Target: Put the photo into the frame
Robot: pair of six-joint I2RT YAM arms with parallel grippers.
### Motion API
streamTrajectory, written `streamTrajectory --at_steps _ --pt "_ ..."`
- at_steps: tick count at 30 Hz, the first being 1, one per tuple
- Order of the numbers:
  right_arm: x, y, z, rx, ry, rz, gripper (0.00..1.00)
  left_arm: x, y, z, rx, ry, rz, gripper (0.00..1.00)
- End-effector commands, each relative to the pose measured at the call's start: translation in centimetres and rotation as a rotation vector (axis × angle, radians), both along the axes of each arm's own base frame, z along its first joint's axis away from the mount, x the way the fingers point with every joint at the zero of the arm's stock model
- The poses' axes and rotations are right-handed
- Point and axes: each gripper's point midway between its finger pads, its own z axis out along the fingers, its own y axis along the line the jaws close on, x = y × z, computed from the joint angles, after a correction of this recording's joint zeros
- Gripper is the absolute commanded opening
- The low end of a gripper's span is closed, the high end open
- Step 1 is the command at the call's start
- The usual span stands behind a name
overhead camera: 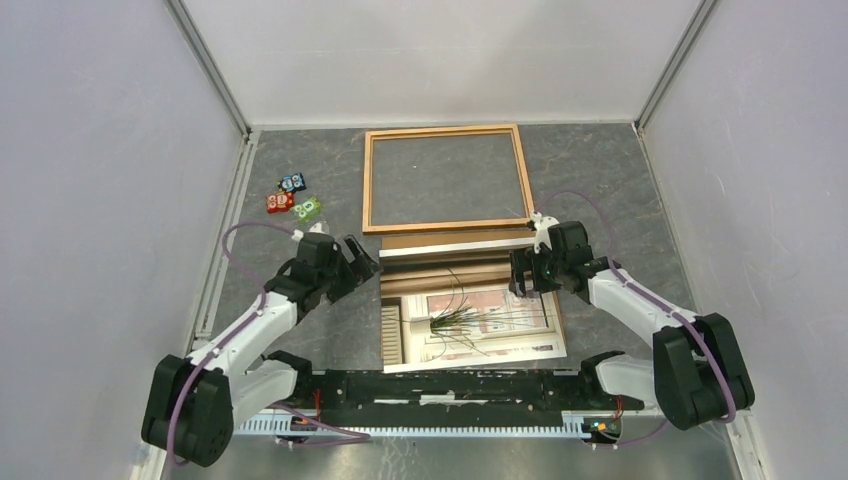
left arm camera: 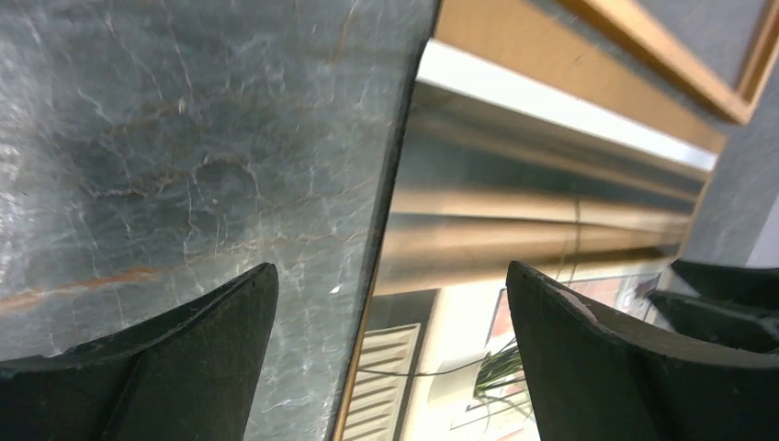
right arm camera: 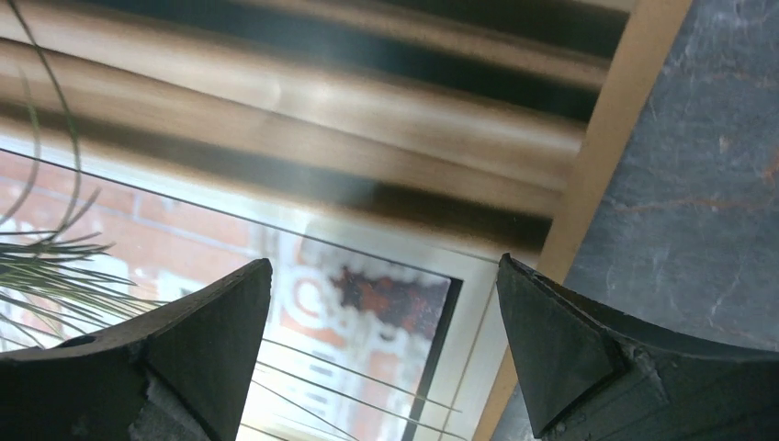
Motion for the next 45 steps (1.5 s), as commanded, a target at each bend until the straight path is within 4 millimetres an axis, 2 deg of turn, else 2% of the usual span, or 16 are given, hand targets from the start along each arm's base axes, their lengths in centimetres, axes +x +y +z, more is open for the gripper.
streamTrajectory --at_steps 1,8,13,16,20,28,31,33,36,41,45 --pt "1.0 1.3 0.5 0.063 -0.038 0.021 0.98 1.1 -1.5 0.0 -0.022 -0.075 -0.112 1.00" --pt "0.6 1.1 -0.8 0.056 -0.020 0.012 0.98 3.6 -4.4 -1.9 -0.127 -0.038 -0.185 1.00" --pt "0.3 1.3 -1.6 0.064 0.005 0.017 0.98 3.5 -5.2 -3.3 -0.175 0.007 -0.192 1.00" --pt "0.1 1.4 -2.2 0.067 0.019 0.023 0.98 3.3 -5.8 -3.1 -0.226 0.012 -0.202 1.00" --pt "-0.4 2.0 -2.7 0.101 0.042 0.036 0.98 3.3 -5.9 -2.0 -0.282 -0.001 -0.199 1.00" --pt "-1.1 2.5 -3.9 0.128 0.080 0.046 0.98 3.3 -6.3 2.9 -0.385 -0.114 -0.219 0.98" --pt "-1.1 2.7 -3.9 0.141 0.086 0.049 0.98 3.2 -6.9 3.7 -0.435 -0.127 -0.234 0.96" --pt "-1.2 2.8 -3.9 0.144 0.086 0.053 0.98 3.2 -7.1 3.7 -0.443 -0.123 -0.243 0.93" --pt "-1.2 2.8 -3.9 0.145 0.085 0.052 0.98 3.3 -6.6 2.6 -0.395 -0.101 -0.229 0.87" --pt "-1.1 2.7 -3.9 0.144 0.080 0.049 0.98 3.4 -5.2 0.6 -0.255 -0.072 -0.212 0.69" --pt "-0.6 2.4 -3.5 0.112 0.038 0.057 0.98 3.7 -4.7 0.0 -0.188 -0.069 -0.205 0.55"
